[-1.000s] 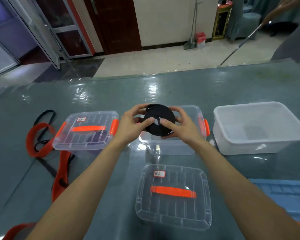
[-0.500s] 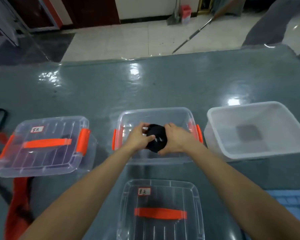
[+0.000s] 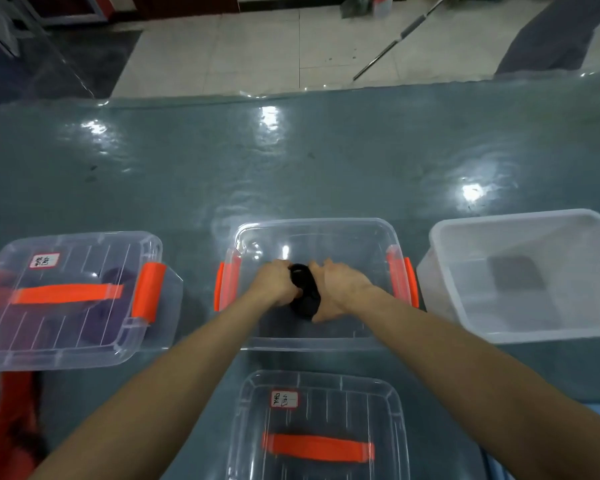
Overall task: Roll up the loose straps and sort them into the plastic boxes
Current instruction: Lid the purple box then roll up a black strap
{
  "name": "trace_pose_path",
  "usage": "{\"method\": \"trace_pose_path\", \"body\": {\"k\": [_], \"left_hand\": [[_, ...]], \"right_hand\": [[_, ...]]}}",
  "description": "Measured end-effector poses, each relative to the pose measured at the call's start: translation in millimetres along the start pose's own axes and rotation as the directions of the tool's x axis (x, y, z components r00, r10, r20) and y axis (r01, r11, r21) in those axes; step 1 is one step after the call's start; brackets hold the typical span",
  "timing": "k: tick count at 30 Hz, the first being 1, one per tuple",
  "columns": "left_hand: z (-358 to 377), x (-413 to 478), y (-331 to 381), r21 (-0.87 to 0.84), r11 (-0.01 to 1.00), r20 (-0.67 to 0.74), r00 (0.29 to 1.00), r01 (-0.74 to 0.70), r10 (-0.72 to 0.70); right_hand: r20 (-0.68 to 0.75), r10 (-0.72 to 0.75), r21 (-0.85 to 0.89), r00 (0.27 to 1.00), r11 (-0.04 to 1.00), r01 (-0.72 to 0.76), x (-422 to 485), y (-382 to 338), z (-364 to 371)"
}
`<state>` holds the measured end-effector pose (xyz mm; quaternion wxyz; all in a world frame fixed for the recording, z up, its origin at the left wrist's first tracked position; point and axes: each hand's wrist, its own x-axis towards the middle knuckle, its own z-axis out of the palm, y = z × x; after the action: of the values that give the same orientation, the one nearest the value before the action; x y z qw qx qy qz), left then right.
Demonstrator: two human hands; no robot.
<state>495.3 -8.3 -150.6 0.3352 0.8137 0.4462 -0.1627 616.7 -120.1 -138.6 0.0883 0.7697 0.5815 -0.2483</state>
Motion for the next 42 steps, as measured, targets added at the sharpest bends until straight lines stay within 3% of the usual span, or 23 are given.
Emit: {"method": "trace_pose_path", "body": {"k": [4,9,13,19,29,32,37,39,42], "left_hand": [[-6.1,-7.8,-10.8,0.176,0.983,0.041,0.998,-0.056,0.049],[-6.4,-17.9,-13.1,0.188,0.977,0.093,0.992,-0.1,0.084],[-9.8,-20.5,-11.5,0.216,0.968,0.1,0.989,-0.128,0.109],[-9.7,-27.0,-12.9,0.357,0.885,0.117,0.954,-0.3,0.276],[-13.5,-24.9,-9.6,0.329,0.906,0.066,0.964,-0.266,0.259],[-13.8,-24.3,-7.2,0.317,0.912,0.062,0.966,-0.259,0.252],[-23.2,-41.2,0.2,0.269,0.928,0.016,0.965,-0.258,0.263],[-31.0,-59.2,-2.4,0.259,0.912,-0.049,0.938,-0.319,0.343],[-40.3,-99.1,-15.3,0.253,0.87,-0.08,0.887,-0.424,0.455]], "right_hand": [[-0.012,-0.018,-0.002,1.0,1.0,0.018,0.5,1.1,1.6],[-0.04,-0.032,-0.07,0.999,0.997,0.029,-0.8,-2.1,-1.2],[-0.027,0.026,0.018,0.999,1.0,-0.025,0.2,-1.4,-0.3],[-0.053,0.144,0.113,0.988,0.984,-0.137,-1.7,1.7,-3.3],[-0.002,0.169,0.028,0.986,0.985,-0.169,-26.3,0.4,-24.5],[-0.076,0.175,0.115,0.982,0.979,-0.166,-53.7,0.6,-32.8],[-0.371,0.17,0.313,0.913,0.948,-0.049,-114.4,-15.1,-27.4],[-0.446,0.094,0.295,0.89,0.954,0.047,-135.5,-25.3,-16.5],[-0.449,-0.027,0.11,0.893,0.99,0.086,-150.9,-38.1,4.8]]}}
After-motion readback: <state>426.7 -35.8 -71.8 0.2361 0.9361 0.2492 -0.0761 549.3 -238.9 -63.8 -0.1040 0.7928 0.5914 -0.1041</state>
